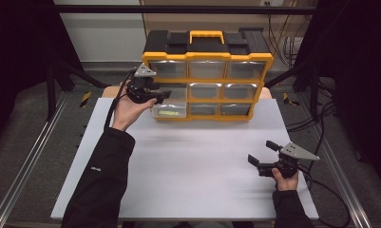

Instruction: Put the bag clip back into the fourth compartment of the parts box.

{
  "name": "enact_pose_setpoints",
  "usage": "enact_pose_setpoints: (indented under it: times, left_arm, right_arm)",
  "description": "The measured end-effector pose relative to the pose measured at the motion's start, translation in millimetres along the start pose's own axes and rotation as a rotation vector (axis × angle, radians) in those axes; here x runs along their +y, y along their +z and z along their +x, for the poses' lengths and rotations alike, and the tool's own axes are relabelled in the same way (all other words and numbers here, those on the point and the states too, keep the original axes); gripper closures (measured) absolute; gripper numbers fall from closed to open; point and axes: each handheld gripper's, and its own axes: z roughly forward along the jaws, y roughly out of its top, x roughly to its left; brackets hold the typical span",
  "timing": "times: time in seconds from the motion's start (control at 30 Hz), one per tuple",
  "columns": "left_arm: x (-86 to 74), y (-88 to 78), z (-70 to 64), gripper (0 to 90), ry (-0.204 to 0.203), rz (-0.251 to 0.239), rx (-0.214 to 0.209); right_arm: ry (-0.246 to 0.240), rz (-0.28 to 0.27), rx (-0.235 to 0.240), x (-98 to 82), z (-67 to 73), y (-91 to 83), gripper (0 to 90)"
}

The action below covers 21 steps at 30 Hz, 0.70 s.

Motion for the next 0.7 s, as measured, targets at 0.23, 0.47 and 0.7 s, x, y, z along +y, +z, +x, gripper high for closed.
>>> enact_pose_setpoints:
  times: [0.23,0.47,0.7]
  left_arm:
    - [-0.7,-7.1,-3.3,32.4,-0.01,-0.039,0.007]
    - [-5.0,-15.3,-6.5,19.4,-0.009,-0.076,0.027]
    - [-10.6,-22.5,-10.5,9.9,-0.023,-0.102,0.036]
  right_arm:
    - [-0.001,-0.002,0.001,0.0,-0.1,0.0,0.5]
    - [-0.003,-0.003,0.0,-0.2,-0.1,0.6,0.5]
    - [-0.002,-0.003,0.0,-0.2,0.1,0.5,0.5]
